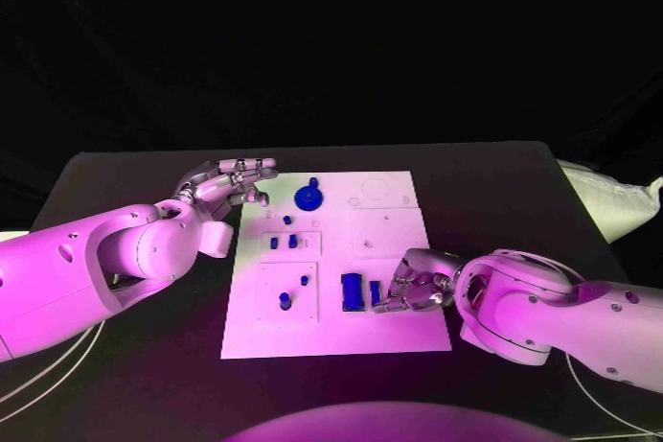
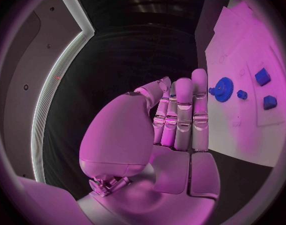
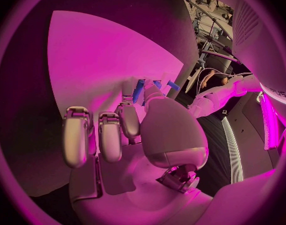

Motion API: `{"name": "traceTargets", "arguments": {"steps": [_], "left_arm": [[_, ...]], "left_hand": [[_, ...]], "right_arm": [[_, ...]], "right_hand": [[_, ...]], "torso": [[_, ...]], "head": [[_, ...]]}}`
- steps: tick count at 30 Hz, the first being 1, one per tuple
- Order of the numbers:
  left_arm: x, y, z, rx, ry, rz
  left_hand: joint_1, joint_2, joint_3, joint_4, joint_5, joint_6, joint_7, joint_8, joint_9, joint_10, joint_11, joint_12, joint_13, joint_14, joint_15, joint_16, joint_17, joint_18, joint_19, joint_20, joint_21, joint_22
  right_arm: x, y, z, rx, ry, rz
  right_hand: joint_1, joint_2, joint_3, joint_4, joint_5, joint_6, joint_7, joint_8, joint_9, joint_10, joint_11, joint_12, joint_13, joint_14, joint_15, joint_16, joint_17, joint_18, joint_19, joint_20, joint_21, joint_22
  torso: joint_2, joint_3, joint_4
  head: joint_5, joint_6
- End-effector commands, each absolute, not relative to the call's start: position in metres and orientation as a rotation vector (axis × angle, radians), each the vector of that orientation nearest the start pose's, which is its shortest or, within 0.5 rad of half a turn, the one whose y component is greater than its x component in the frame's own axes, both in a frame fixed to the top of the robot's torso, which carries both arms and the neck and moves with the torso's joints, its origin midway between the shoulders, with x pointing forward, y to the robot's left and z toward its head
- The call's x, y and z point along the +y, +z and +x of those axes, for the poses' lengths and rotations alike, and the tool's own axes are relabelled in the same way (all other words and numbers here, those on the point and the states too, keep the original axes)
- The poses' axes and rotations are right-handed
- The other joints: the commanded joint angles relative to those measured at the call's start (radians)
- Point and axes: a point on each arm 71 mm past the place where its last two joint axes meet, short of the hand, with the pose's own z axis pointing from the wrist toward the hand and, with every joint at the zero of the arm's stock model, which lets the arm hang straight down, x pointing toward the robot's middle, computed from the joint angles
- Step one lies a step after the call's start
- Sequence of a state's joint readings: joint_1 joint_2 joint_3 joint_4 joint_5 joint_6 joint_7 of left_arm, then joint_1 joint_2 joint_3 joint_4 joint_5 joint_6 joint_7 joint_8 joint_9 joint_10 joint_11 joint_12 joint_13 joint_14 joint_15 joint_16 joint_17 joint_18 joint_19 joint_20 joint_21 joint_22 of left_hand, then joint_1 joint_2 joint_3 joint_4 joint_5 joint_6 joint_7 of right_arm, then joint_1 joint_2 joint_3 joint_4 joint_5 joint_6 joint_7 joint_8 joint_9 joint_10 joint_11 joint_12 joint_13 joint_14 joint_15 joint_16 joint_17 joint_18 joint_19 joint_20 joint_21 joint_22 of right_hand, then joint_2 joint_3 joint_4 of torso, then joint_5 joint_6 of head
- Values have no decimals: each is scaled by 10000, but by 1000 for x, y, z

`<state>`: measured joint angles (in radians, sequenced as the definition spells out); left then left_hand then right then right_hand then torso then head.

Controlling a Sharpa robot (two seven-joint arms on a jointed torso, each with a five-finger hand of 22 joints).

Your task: Assemble the parts on the task board

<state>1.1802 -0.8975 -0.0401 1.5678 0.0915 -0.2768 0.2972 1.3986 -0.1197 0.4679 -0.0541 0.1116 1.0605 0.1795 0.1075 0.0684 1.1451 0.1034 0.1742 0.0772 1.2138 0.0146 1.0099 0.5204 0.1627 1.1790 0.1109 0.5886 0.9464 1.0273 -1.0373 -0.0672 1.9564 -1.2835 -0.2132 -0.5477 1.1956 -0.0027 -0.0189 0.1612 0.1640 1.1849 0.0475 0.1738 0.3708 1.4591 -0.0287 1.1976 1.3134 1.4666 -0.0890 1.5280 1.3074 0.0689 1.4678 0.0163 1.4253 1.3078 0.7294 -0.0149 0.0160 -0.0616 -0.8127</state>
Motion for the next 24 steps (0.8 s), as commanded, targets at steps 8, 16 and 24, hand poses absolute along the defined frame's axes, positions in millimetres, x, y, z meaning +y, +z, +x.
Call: {"name": "traceTargets", "arguments": {"steps": [8,16,24], "left_arm": [[220,-193,476,15089,-15549,-12941],[219,-194,476,15113,-15545,-12964],[223,-195,477,15032,-15413,-13003]], "left_hand": [[-24,76,-60,22,10,-87,-13,41,-10,-43,-3,59,-10,-67,4,-61,-11,194,-38,19,-38,-10],[-24,76,-60,22,10,-87,-13,41,-10,-43,-3,59,-10,-67,4,-61,-11,194,-38,19,-38,-10],[-95,66,-119,46,7,-131,-8,44,-11,-136,15,67,-25,-126,26,-78,-50,191,-72,38,-80,-32]], "right_arm": [[-189,-251,364,21835,5399,1233],[-189,-248,365,21577,5721,1496],[-205,-225,381,21612,7590,4838]], "right_hand": [[160,165,15,-109,-101,-24,-32,0,-20,55,-16,-25,502,924,-58,66,2047,-175,201,-54,51,243],[-1,161,-129,-16,102,-52,-3,-14,-26,42,6,-72,491,919,-43,49,2022,-169,190,-48,32,216],[-136,-119,-569,18,572,-818,290,-434,-184,-403,247,-1151,-49,896,138,-16,1923,-121,83,80,-140,-43]], "torso": [[1,7,5],[-15,4,4],[-164,-8,27]], "head": [[11,-9],[10,16],[-120,272]]}}
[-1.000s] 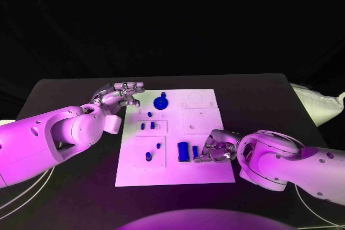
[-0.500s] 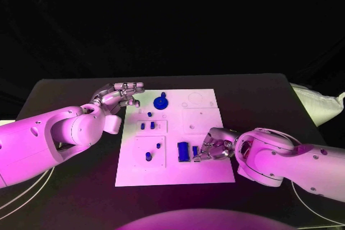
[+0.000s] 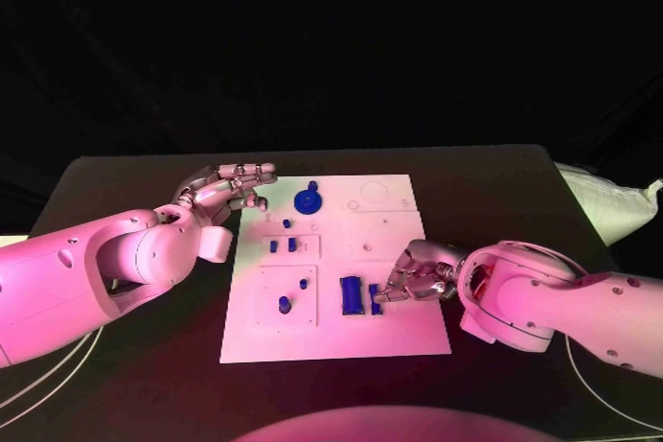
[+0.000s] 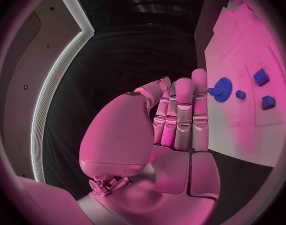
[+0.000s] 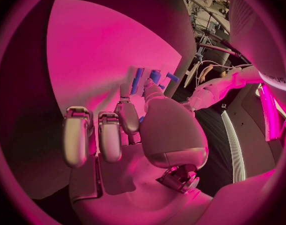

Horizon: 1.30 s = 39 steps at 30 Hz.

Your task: Assemble the parts on the task board

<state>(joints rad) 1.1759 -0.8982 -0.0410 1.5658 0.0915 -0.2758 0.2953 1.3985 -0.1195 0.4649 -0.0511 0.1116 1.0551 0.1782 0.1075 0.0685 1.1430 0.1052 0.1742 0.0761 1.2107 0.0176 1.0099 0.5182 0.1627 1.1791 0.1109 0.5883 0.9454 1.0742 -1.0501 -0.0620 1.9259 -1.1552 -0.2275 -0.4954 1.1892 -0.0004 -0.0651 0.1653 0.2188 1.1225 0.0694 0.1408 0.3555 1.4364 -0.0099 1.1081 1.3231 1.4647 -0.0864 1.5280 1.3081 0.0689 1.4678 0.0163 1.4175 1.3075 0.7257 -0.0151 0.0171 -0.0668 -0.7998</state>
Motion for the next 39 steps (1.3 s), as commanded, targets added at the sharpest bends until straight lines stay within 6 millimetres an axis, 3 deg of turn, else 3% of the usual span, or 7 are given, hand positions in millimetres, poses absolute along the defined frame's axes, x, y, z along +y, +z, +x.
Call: {"name": "traceTargets", "arguments": {"steps": [1,11,21,26,27,38,39], "left_arm": [[223,-195,477,15011,-15426,-12990],[223,-203,491,14317,-15337,-13329],[231,-220,517,13258,-14460,-13645],[231,-225,527,12842,-14103,-13629],[228,-227,525,13490,-14135,-13687],[217,-229,508,13185,-13542,-13306],[215,-229,505,13124,-13441,-13229]], "left_hand": [[-126,63,-112,34,8,-95,6,44,-13,-143,1,71,-18,-144,5,-115,-54,191,-103,46,-108,-39],[-666,-24,-1888,803,9,-690,85,-16,-11,-648,298,-45,-89,-1440,468,-4246,-2166,296,-2082,633,-3031,-2304],[-62,376,-2519,930,21,-861,35,-153,-37,-926,581,-601,-133,-2451,1220,-7574,-3566,202,-3741,1427,-5192,-4502],[50,496,-2838,887,35,-1232,-182,-437,-40,-1585,894,-1077,-139,-2877,1535,-8524,-4042,189,-4355,1714,-5271,-5222],[-4220,1195,-3355,511,-335,-4002,-674,-1075,-685,-4494,317,-1742,-761,-5600,1021,-8934,-4353,-366,-6534,858,-5883,-6443],[-7363,1195,-3799,511,-1116,-6160,-1019,-1075,-685,-6806,-133,-1742,-761,-7767,638,-9396,-5182,-651,-8314,226,-5883,-7496],[-7606,1195,-3830,511,-1116,-6318,-1047,-1075,-685,-6976,-168,-1742,-761,-7927,608,-10099,-5182,-650,-8441,176,-5883,-7566]], "right_arm": [[-208,-221,386,21398,7798,5125],[-236,-194,458,17702,10731,8480],[-239,-198,517,15302,12844,10035],[-239,-201,538,14690,13391,10283],[-241,-205,536,15435,11922,10058],[-224,-212,516,14321,12325,10692],[-222,-213,512,14130,12369,10806]], "right_hand": [[-80,-153,-150,-25,1,-294,111,-160,-53,-290,96,-535,-293,909,144,-35,1886,-112,63,107,-94,-87],[779,231,-196,-497,43,-1037,461,-552,-318,-2630,436,-5908,-3689,-182,417,-3089,-1907,706,-1740,409,-3243,-4316],[2176,468,595,-1073,-336,-1922,1152,-789,-1125,-4421,1482,-9780,-8185,-4949,1877,-11866,-8539,842,-5625,1619,-10116,-9837],[2128,574,1069,-1381,-616,-1768,1089,-770,-2020,-3958,1543,-10415,-10912,-4171,2100,-13848,-10839,1149,-4822,2080,-12095,-11410],[-2073,4,651,-1653,-1065,-4619,577,-1408,-2427,-7125,1122,-11081,-11461,-7368,1721,-14178,-11391,504,-7836,1394,-12620,-11829],[-5293,4,651,-1653,-1450,-6752,137,-1408,-3555,-9433,810,-11081,-12282,-9632,864,-15280,-12146,310,-9966,882,-13290,-12373],[-5536,4,651,-1653,-1477,-6917,107,-1408,-3555,-9614,99,-11081,-12317,-9816,864,-15280,-12181,228,-10139,845,-13321,-13075]], "torso": [[-190,-13,13],[-816,-182,-134],[-1231,-134,-300],[-1323,-106,-337],[-1225,-121,-299],[-1737,115,-188],[-1771,131,-180]], "head": [[-62,175],[-64,702],[109,1543],[238,1825],[159,1688],[601,1957],[631,1975]]}}
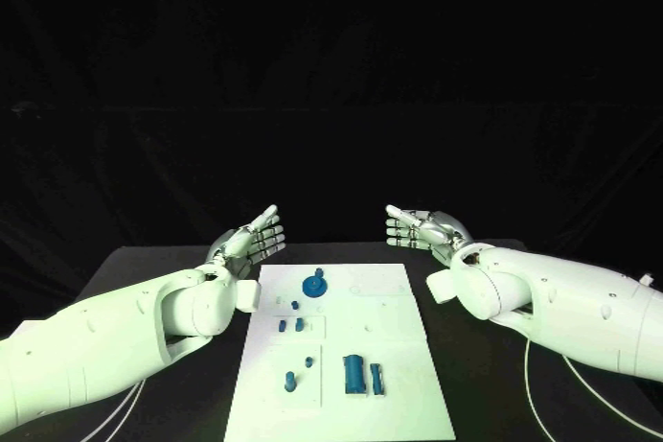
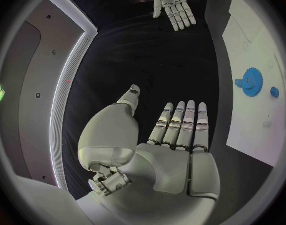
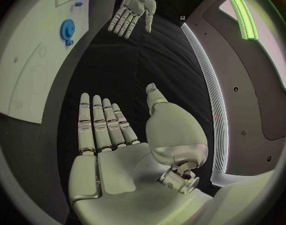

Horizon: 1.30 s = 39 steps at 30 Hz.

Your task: Assemble the parts on the task board

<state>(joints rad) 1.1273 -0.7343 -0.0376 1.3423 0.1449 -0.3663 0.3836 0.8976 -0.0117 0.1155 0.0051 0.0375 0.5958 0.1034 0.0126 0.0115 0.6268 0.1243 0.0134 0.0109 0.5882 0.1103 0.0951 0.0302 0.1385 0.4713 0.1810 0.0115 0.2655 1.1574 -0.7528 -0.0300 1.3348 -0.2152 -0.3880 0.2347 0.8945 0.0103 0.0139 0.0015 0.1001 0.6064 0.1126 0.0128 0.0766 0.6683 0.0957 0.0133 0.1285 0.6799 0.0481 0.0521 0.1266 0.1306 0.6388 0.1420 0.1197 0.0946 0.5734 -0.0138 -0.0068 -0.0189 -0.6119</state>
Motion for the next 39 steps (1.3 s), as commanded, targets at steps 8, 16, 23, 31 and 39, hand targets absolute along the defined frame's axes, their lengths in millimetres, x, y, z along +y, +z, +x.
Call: {"name": "traceTargets", "arguments": {"steps": [8,16,23,31,39], "left_arm": [[199,-227,475,12490,-12602,-12448],[192,-224,462,12182,-12293,-12093],[192,-224,462,12178,-12289,-12089],[192,-224,462,12178,-12289,-12089],[192,-224,462,12178,-12289,-12089]], "left_hand": [[-4442,117,-1155,-51,-375,-2953,-1034,-126,-115,-3101,-1243,-134,-109,-2909,-1103,-951,-302,-620,-2334,-896,-115,-1315],[-5705,117,-1155,-51,-375,-3784,-1034,-126,-115,-3981,-1243,-134,-109,-3741,-1103,-951,-302,-1385,-2992,-1810,-115,-1687],[-6514,117,-1155,-51,-375,-4326,-1034,-126,-115,-4548,-1243,-134,-109,-4272,-1103,-951,-302,-1385,-3412,-1810,-115,-1928],[-7220,117,-1155,-51,-375,-4797,-1034,-126,-115,-5046,-1243,-134,-109,-4735,-1103,-951,-302,-1385,-3779,-1810,-115,-2655],[-7704,117,-1155,-51,-375,-5100,-1034,-126,-115,-5380,-1243,-134,-109,-5043,-1103,-951,-302,-1385,-4012,-1810,-115,-2655]], "right_arm": [[-200,-222,476,12634,12415,11768],[-192,-224,462,12179,12290,12088],[-192,-224,462,12178,12289,12089],[-192,-224,462,12178,12289,12089],[-192,-224,462,12178,12289,12089]], "right_hand": [[-4360,-103,-139,-15,-1001,-2956,-1126,-128,-766,-3261,-957,-133,-1285,-3320,-481,-521,-1266,-501,-3115,-693,-1197,-946],[-5684,-103,-139,-15,-1001,-3856,-1126,-128,-766,-4250,-957,-133,-1285,-4321,-481,-521,-1266,-1306,-4058,-1420,-1197,-946],[-6489,-103,-139,-15,-1001,-4404,-1126,-128,-766,-4855,-957,-133,-1285,-4934,-481,-521,-1266,-1306,-4635,-1420,-1197,-946],[-7195,-103,-139,-15,-1001,-4884,-1126,-128,-766,-5386,-957,-133,-1285,-5476,-481,-521,-1266,-1306,-5139,-1420,-1197,-946],[-7677,-103,-139,-15,-1001,-5197,-1126,-128,-766,-5734,-957,-133,-1285,-5828,-481,-521,-1266,-1306,-5471,-1420,-1197,-946]], "torso": [[-292,138,68],[-292,138,68],[-292,138,68],[-292,138,68],[-292,138,68]], "head": [[189,119],[189,119],[189,119],[189,119],[189,119]]}}
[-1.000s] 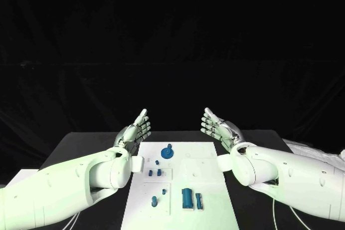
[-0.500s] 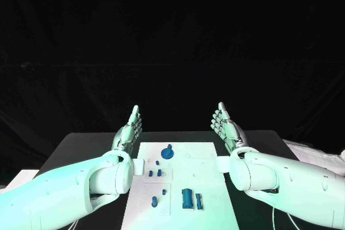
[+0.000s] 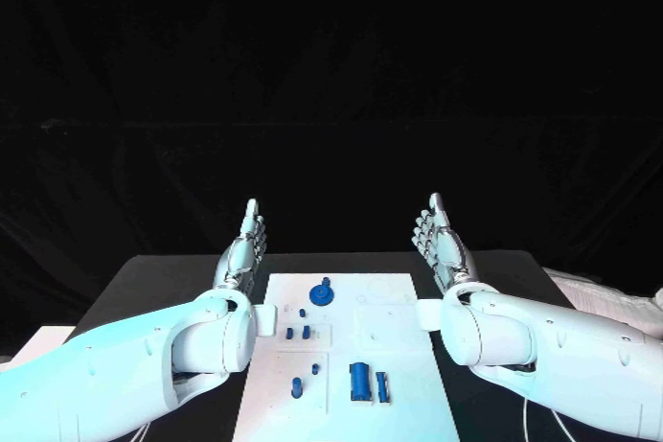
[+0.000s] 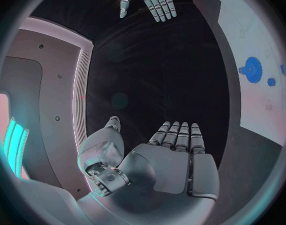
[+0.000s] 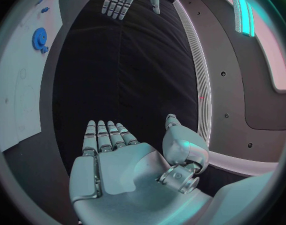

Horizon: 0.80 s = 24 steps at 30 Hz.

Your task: Assemble the parts on the task board

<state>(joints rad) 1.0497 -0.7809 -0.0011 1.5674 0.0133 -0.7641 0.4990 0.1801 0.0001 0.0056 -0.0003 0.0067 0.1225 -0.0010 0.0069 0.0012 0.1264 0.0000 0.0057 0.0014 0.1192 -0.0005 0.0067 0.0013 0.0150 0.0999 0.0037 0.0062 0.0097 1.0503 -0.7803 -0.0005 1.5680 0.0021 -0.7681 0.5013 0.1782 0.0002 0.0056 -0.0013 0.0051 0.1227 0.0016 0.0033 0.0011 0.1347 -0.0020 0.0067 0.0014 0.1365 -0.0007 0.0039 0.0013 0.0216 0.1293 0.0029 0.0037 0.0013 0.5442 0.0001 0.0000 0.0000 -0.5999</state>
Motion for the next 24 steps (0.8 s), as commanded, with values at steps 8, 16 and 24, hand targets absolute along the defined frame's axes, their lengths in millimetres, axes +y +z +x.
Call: {"name": "traceTargets", "arguments": {"steps": [8,16,24], "left_arm": [[192,-224,462,12178,-12289,-12089],[192,-224,462,12178,-12289,-12089],[192,-224,462,12178,-12289,-12089]], "left_hand": [[-869,-1,-56,3,-67,-1225,10,-69,-12,-1264,0,-57,-14,-1192,5,-67,-13,-150,-999,-37,-62,-97],[-1801,-1,-56,3,-67,-1225,10,-69,-12,-1264,0,-57,-14,-1192,5,-67,-13,-150,-999,-37,-62,-97],[-1801,-1,-56,3,-67,-1225,10,-69,-12,-1264,0,-57,-14,-1192,5,-67,-13,-150,-999,-37,-62,-97]], "right_arm": [[-192,-224,462,12178,12289,12089],[-192,-224,462,12178,12289,12089],[-192,-224,462,12178,12289,12089]], "right_hand": [[-1782,-2,-56,13,-51,-1227,-16,-33,-11,-1347,20,-67,-14,-1365,7,-39,-13,-216,-1293,-29,-37,-13],[-1782,-2,-56,13,-51,-1227,-16,-33,-11,-1347,20,-67,-14,-1365,7,-39,-13,-216,-1293,-29,-37,-13],[-1782,-2,-56,13,-51,-1227,-16,-33,-11,-1347,20,-67,-14,-1365,7,-39,-13,-216,-1293,-29,-37,-13]], "torso": [[0,-1,0],[0,-1,0],[0,-1,0]], "head": [[0,-1],[0,-1],[0,-1]]}}
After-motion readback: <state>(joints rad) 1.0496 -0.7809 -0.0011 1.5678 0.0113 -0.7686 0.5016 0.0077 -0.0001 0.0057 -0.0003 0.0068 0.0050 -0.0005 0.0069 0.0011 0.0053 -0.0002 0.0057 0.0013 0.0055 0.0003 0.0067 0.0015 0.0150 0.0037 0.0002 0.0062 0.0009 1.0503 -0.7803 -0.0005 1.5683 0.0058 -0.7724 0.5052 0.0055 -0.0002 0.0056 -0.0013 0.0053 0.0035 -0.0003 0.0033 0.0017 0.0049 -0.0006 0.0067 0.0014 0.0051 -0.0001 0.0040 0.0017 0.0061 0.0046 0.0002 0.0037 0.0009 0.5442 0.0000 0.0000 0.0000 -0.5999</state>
